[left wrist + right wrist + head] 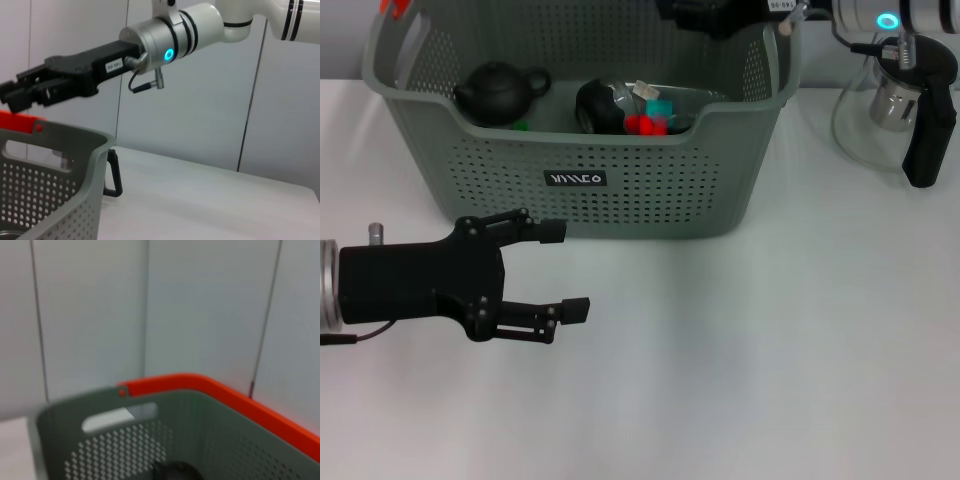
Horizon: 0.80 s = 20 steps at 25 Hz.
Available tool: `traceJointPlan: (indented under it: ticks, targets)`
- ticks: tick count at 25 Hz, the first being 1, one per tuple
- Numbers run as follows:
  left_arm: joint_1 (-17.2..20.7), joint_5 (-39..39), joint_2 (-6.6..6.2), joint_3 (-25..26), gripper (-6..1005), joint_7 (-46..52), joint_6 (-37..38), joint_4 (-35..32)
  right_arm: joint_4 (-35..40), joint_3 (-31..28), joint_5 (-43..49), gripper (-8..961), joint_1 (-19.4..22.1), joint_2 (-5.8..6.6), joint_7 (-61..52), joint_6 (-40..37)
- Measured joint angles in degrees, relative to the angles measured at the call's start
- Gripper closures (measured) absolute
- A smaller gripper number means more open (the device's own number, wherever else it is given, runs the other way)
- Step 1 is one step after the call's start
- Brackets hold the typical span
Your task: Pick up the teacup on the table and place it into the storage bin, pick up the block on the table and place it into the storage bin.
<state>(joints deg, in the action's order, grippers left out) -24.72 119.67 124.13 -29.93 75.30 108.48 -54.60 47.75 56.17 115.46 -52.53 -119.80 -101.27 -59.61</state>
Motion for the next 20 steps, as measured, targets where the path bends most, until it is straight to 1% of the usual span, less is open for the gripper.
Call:
traceJointPlan:
  ticks: [1, 4, 7, 8, 9, 11, 14, 17, 20]
  targets:
    - [-0.07, -0.04, -0.01, 0.0, 47, 0.02, 0.0, 0.0, -0.11, 0.42, 0.57, 786, -0.04, -0.05, 0.0, 0.85]
    - [-0.37, -0.14, -0.05, 0.0, 47, 0.06, 0.0, 0.02, -0.07, 1.55, 0.78, 689, 0.36, -0.2, 0.21, 1.82]
    - [-0.72, -0.16, -0.13, 0.05, 47, -0.01, -0.11, 0.02, 2.18, 1.65, -0.98, 592, 2.2, -0.28, 0.7, -1.13]
    - [-1.04, -0.19, -0.17, 0.06, 47, -0.04, -0.15, 0.05, 4.85, 1.68, -2.94, 338, 4.43, -0.32, 1.83, -5.47]
    - [-1.1, -0.2, -0.17, 0.03, 47, -0.04, -0.2, 0.07, 4.85, 1.68, -2.94, 309, 4.43, -0.32, 1.83, -5.47]
    - [-1.48, -0.21, -0.24, 0.02, 47, -0.15, -0.46, 0.31, 8.3, 1.67, -6.38, 252, 8.44, -0.38, 4.56, -11.71]
    - [-1.7, -0.2, -0.4, 0.08, 47, -0.38, -1.19, 0.61, 11.4, 1.41, -10.91, 166, 14.25, -0.28, 9.05, -19.69]
    - [-1.68, 0.15, -0.58, 0.25, 47, -0.43, -1.76, 0.63, 12.99, 0.34, -13.29, 83, 20.48, 0.05, 14.01, -26.51]
    - [-1.62, 0.21, -0.55, 0.2, 47, -0.52, -2.12, 0.68, 12.79, -0.95, -13.5, 3, 24.66, 0.06, 18.44, -30.84]
